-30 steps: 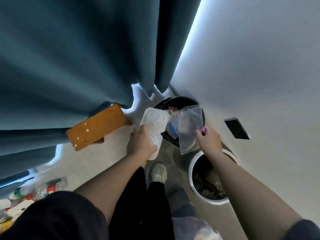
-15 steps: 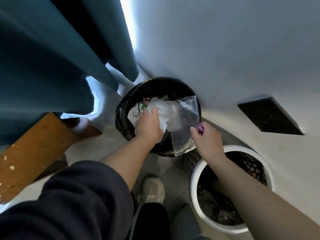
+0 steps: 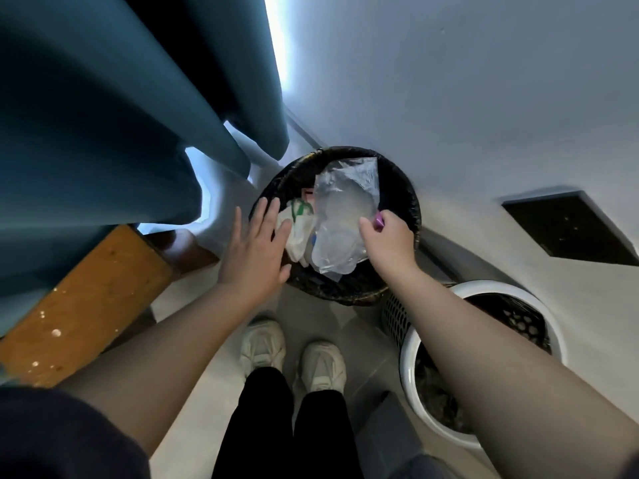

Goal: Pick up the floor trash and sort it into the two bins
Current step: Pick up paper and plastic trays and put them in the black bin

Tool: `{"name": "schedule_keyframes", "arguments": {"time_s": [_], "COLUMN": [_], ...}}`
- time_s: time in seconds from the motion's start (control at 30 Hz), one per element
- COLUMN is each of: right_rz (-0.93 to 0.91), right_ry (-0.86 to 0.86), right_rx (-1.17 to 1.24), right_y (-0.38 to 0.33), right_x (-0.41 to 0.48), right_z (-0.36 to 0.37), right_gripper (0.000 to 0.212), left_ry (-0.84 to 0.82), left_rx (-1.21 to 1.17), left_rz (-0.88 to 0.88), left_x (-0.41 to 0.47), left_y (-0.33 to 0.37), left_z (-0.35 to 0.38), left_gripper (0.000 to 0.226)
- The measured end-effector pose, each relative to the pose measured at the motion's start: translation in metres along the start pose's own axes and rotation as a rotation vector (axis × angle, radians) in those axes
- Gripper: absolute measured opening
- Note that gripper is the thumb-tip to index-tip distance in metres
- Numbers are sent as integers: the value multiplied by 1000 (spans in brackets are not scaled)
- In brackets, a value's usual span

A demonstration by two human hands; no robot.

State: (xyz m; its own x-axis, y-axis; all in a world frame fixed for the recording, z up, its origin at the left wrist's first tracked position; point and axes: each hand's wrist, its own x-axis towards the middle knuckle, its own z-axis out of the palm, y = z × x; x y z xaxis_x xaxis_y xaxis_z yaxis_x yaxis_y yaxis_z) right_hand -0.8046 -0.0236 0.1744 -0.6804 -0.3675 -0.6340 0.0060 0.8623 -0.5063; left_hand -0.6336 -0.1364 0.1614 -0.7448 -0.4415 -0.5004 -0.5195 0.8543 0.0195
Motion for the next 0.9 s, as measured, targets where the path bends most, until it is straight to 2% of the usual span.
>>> {"name": "schedule_keyframes", "arguments": {"time_s": [0.1,0.2,0.23,0.3,0.4,0.5,0.57,0.7,0.9], "right_rz": [118,161,119,-41,-224,-202,-146,-164,-392], "right_ry": [16,12,20,26,-175,-423,-511,-456,-297], "right_rx": [-87,-307,-409,-604,-777,-816,-806,-837,-1016], "right_y": [6,8,9,14,34,46,50,44,-6], "right_x": [18,23,20,14,22,37,48,40,-45], "right_z": [30,46,48,51,61,70,88,82,16], "right_gripper": [17,65,76,85,84,79,76,75,73], "left_ry": [-5,-12,-10,-1,-15,4,14,15,-61], "left_rx": [-48,-91,-99,-118,-120,-116,-112,-114,-126], "left_rz": [-24,-24,-18,-11,-13,-7,-1,-9,-137], "left_x": [-1,1,2,5,9,8,8,3,-58], "left_y": [-11,-13,-13,-13,-13,-13,-20,-21,-25], "left_z": [11,14,14,15,18,18,28,25,-40], "left_gripper": [80,83,84,85,86,86,86,87,85]}}
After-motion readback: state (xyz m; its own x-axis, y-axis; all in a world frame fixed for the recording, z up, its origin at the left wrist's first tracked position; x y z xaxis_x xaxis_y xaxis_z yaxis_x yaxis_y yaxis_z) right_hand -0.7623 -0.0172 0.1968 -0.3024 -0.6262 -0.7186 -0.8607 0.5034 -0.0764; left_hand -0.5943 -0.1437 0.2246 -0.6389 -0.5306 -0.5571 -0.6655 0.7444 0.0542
